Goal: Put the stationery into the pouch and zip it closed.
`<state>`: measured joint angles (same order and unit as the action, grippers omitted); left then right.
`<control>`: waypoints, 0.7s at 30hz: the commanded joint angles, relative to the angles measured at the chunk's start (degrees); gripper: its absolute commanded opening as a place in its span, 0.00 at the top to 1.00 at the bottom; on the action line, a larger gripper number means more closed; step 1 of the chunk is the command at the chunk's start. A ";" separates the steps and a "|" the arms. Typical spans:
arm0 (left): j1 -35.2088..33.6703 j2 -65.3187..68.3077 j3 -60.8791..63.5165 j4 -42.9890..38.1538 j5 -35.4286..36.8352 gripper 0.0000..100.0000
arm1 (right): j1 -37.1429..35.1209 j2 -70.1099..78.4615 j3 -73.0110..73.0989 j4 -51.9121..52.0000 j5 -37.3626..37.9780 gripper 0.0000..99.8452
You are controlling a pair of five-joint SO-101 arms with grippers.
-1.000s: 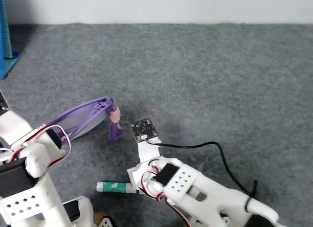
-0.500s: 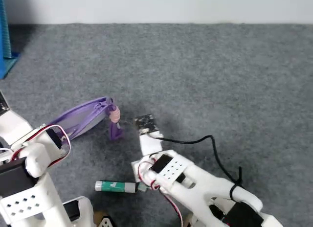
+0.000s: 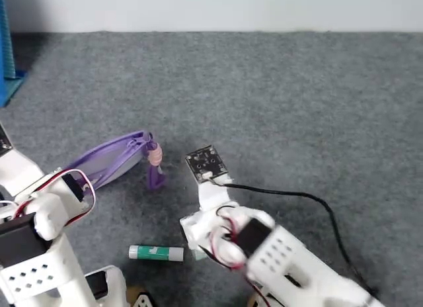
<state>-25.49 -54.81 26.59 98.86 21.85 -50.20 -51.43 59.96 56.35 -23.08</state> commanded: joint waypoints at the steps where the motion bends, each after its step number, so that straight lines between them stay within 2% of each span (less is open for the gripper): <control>1: -0.44 -0.09 -1.98 0.26 -0.53 0.99 | -0.13 -12.44 -1.49 0.75 5.36 0.99; 5: 2.20 -0.09 -2.07 0.26 -0.44 0.99 | -0.13 -19.21 -3.25 0.66 8.35 0.99; 12: 7.65 -0.09 -1.98 0.26 -0.35 0.99 | -0.13 -20.53 -13.10 -0.13 11.16 0.99; 17: 7.65 -0.09 -1.98 0.26 -0.35 0.99 | -0.13 -20.70 -15.47 -6.02 15.74 0.99; 21: 7.74 -0.09 -1.98 0.26 0.79 0.99 | -0.40 -20.70 -15.47 -15.43 17.41 0.99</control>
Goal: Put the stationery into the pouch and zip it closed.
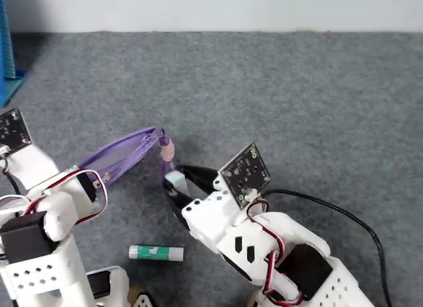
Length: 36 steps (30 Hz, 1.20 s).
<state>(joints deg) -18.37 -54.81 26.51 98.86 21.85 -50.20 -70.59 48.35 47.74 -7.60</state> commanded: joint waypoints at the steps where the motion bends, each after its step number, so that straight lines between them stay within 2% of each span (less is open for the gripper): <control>1: 0.62 -0.09 -1.89 0.26 0.97 0.99 | -0.40 -1.36 -3.78 -9.71 2.29 0.99; 9: 5.71 -0.09 -1.89 0.26 1.41 0.99 | -0.40 3.82 -0.88 -29.41 5.27 0.99; 14: 6.15 -0.09 -1.89 0.26 3.60 0.99 | -0.40 11.30 -0.35 -39.60 8.18 0.99; 24: 5.89 -0.09 -2.07 0.26 3.69 0.99 | -0.22 23.78 4.57 -52.70 8.53 0.99; 30: 5.98 -0.09 -2.15 0.26 3.69 0.99 | -0.40 26.59 15.12 -65.27 16.62 0.99; 32: 5.98 -0.09 -2.15 0.26 3.69 0.99 | -0.40 26.07 15.91 -65.98 17.41 0.94; 36: 5.89 -0.09 -2.15 0.26 3.69 0.99 | -0.57 22.11 15.12 -59.74 17.41 0.76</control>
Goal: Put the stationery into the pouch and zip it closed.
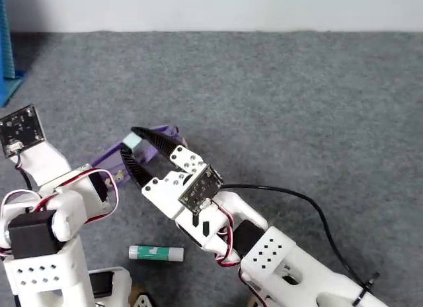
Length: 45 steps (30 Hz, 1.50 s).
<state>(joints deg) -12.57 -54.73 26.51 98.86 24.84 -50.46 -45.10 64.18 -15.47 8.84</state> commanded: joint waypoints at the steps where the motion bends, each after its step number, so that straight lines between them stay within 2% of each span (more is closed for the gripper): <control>1: 0.09 -0.18 -2.15 0.26 0.70 0.99 | -0.66 -4.88 -1.49 6.73 0.97 0.72; 4: 0.09 -0.18 -2.33 -0.09 0.70 0.99 | -0.66 -10.07 -5.36 17.54 -0.70 0.70; 9: -3.16 -0.26 -5.14 -0.09 2.99 0.99 | 1.80 -14.02 -18.29 44.97 -15.38 0.76; 13: -6.77 -0.18 -7.16 -0.09 2.81 0.99 | 3.74 -12.09 -27.08 62.90 -19.69 0.80; 17: -8.18 -0.18 -7.34 -0.18 2.81 0.99 | 3.65 -9.89 -29.98 72.48 -19.87 0.81; 23: -13.80 -0.09 -7.25 -1.23 2.81 0.99 | 3.47 -3.12 -29.71 82.42 -19.69 0.83; 26: -14.33 -0.18 -7.25 -1.32 2.81 0.99 | 0.92 2.77 -29.71 87.25 -19.52 0.83; 35: -14.33 -0.18 -7.16 -1.05 2.81 0.99 | -11.47 13.85 -28.57 88.22 -19.52 0.83; 45: -14.42 0.18 -7.16 -1.23 1.32 0.99 | -15.96 16.22 -12.22 68.18 -17.14 0.83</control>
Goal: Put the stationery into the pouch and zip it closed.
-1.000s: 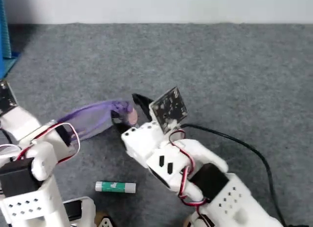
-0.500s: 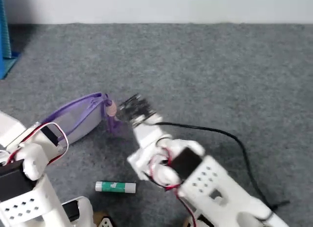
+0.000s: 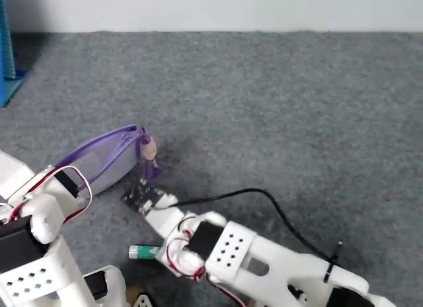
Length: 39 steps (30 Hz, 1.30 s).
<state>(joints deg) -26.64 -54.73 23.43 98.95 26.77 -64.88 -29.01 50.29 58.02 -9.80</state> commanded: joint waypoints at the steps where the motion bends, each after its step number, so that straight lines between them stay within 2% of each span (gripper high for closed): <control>1: -0.35 0.18 -4.09 -1.32 -0.62 0.99 | -1.98 0.13 2.90 -6.90 1.49 0.83; 5: -0.35 0.18 -4.00 -1.32 -0.62 0.99 | -2.95 0.13 5.63 -11.03 1.58 0.83; 15: -0.26 0.18 -3.82 -1.05 -0.62 0.99 | -3.56 0.31 6.15 -11.21 1.58 0.83; 20: -0.18 0.18 -3.82 -1.05 -0.62 0.99 | -3.91 5.76 5.63 -11.47 2.99 0.83; 26: -0.18 0.18 -3.82 -1.05 -0.62 0.99 | -3.74 13.23 5.19 -17.54 3.96 0.83; 28: -0.26 0.18 -3.82 -0.97 -0.70 0.99 | -3.74 14.37 5.19 -19.30 3.96 0.86; 31: -0.26 0.18 -3.82 -0.97 -0.70 0.99 | -3.65 14.55 5.19 -20.00 4.04 0.99; 33: -0.26 0.18 -3.82 -0.97 -0.70 0.99 | -3.56 14.55 5.36 -19.38 3.96 0.97; 39: -0.26 0.18 -3.82 -0.97 -0.70 0.99 | 1.71 14.55 5.54 -14.46 3.96 0.99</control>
<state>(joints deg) -26.73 -54.73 23.43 98.95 26.68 -65.85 -14.68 56.62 40.62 -6.37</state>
